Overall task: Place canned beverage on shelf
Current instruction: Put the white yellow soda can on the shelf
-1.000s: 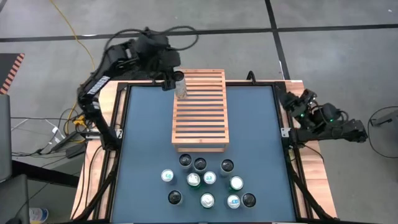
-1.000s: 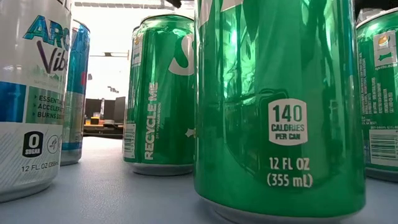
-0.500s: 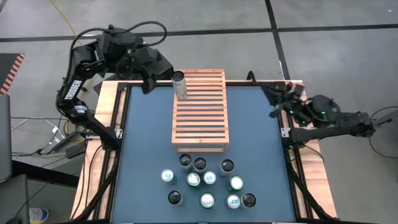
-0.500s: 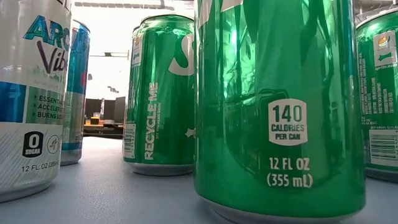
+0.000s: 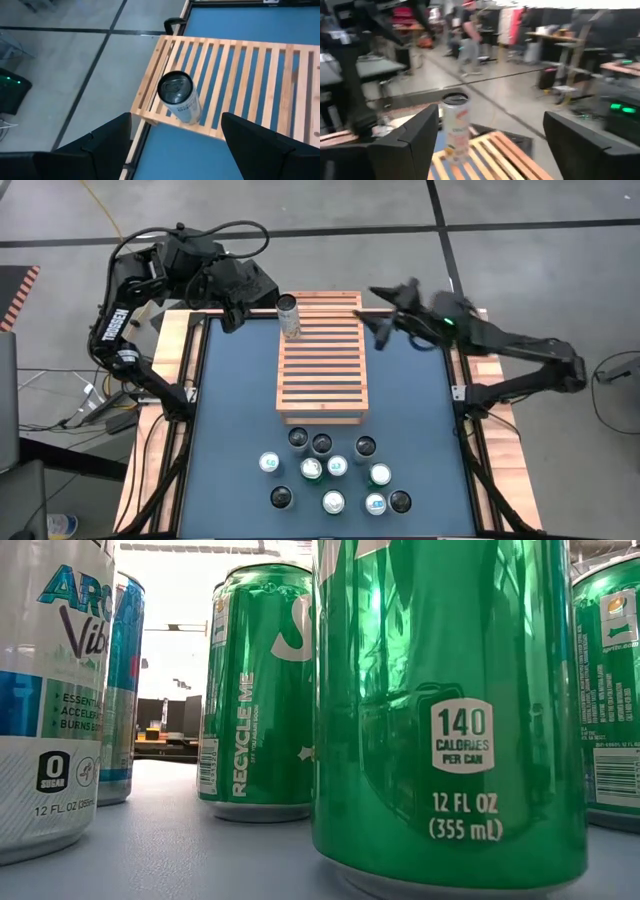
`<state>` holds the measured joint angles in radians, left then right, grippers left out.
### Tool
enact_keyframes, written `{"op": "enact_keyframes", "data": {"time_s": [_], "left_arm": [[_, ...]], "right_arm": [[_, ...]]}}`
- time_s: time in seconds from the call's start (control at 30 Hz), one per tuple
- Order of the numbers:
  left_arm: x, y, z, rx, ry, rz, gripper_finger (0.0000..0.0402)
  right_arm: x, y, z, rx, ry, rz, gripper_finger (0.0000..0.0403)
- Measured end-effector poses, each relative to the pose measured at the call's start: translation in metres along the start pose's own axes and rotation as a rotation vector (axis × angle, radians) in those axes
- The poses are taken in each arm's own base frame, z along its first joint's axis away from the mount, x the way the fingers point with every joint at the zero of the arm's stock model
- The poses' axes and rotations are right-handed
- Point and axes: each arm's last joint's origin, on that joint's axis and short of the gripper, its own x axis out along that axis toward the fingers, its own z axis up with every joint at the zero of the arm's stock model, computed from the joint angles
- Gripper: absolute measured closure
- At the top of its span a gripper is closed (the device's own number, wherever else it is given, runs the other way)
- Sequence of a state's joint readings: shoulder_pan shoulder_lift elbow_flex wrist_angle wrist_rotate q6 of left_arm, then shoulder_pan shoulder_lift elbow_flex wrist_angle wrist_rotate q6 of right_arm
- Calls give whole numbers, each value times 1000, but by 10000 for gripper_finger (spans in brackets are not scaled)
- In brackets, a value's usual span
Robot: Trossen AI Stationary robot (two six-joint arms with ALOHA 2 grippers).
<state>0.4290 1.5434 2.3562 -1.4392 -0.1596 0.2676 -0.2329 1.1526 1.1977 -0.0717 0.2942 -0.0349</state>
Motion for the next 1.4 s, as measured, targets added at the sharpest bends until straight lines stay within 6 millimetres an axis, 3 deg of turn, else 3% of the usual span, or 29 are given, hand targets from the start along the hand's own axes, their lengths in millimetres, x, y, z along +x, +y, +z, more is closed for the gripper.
{"op": "enact_keyframes", "data": {"time_s": [0.17, 0.33, 0.57, 0.77, 0.9, 1.27, 1.4], "left_arm": [[-3, 6, -4, -20, 0, -33, 106], [-4, 11, -9, -7, 31, -21, 106], [-5, 13, -11, 11, 39, -18, 106], [-6, 13, -11, 24, 37, -32, 106], [-6, 13, -11, 24, 33, -45, 106], [-6, 12, -11, 22, 25, -59, 106], [-6, 12, -11, 22, 23, -59, 106]], "right_arm": [[65, -5, -8, -35, 72, 168, 70], [115, -7, -10, -141, 82, 192, 69], [159, 0, -7, -157, 50, 321, 67], [194, 0, -25, -138, 94, 355, 67], [205, -3, -31, -137, 103, 347, 67], [204, -7, -36, -122, 143, 413, 67], [213, -3, -49, -105, 175, 425, 71]]}}
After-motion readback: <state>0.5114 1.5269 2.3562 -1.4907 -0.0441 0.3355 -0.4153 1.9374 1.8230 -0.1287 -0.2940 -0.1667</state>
